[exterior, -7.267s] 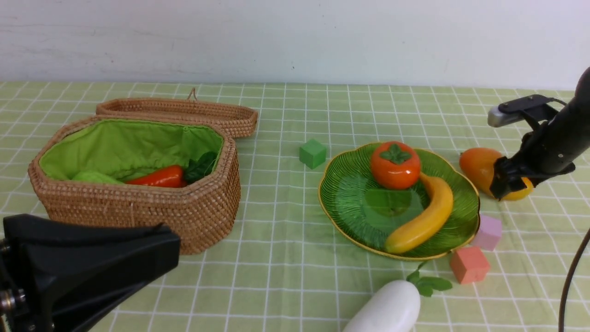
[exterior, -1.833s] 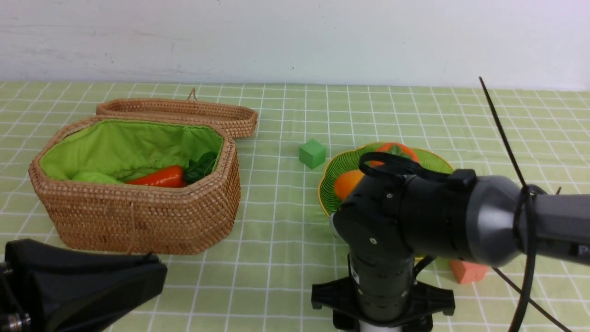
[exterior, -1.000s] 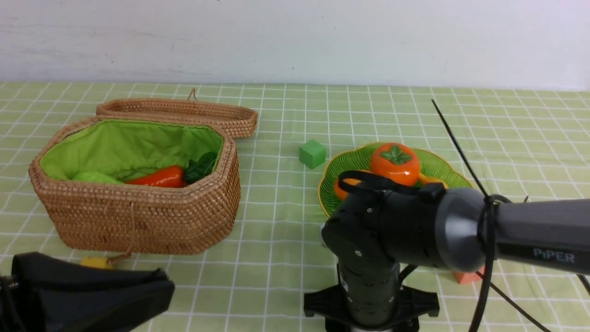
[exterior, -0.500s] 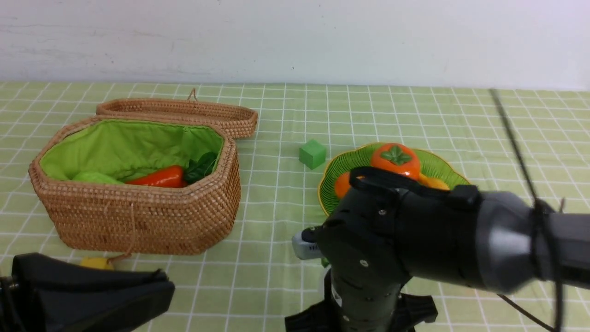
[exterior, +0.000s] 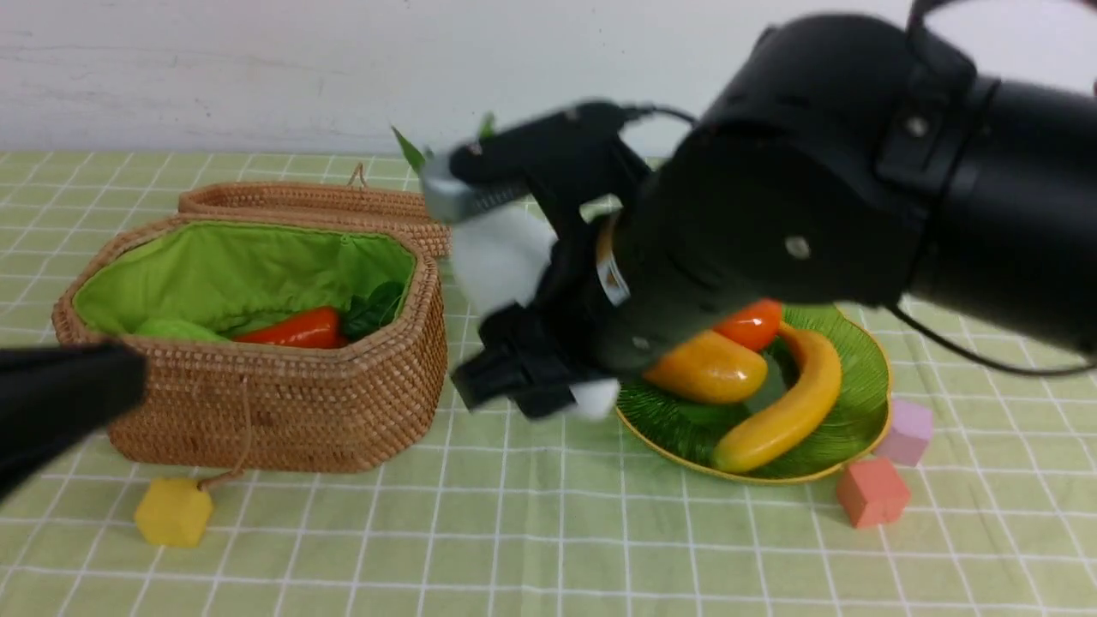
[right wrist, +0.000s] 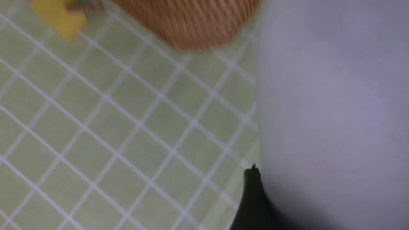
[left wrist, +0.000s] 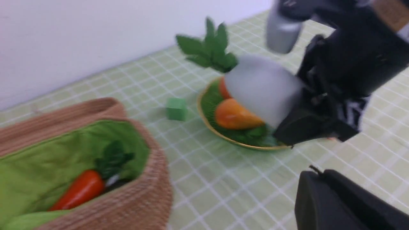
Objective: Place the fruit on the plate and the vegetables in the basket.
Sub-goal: Take a daikon with your right arm and place it on the basket on the left.
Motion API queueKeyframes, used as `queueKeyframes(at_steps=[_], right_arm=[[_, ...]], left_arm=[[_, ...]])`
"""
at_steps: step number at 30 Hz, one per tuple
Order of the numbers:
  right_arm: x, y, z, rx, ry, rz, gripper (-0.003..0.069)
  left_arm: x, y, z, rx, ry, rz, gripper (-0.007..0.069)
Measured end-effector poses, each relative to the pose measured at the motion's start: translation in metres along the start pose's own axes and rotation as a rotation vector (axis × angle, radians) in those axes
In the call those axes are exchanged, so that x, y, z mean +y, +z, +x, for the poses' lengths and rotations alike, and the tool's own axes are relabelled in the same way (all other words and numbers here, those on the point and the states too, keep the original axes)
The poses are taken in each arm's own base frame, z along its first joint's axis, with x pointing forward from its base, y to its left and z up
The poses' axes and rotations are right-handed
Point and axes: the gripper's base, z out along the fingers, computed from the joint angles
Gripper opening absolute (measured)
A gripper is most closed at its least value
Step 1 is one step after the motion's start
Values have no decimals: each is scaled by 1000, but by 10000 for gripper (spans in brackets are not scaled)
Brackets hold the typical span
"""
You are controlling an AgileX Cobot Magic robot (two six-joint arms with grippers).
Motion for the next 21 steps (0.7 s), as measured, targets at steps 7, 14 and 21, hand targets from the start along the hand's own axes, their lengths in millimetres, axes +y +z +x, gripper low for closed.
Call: queueKeyframes(at_steps=[7, 14, 21], right_arm=[[10, 16, -74, -290, -257, -106, 482], [34, 86, -103, -429, -398, -162, 482], [40, 151, -98, -455, -454, -123, 482]], left_arm=[[32, -24, -10, -165, -109, -238, -9], [35, -25, -9, -161, -127, -277, -9], [36, -25, -9, -160, -131, -280, -9]])
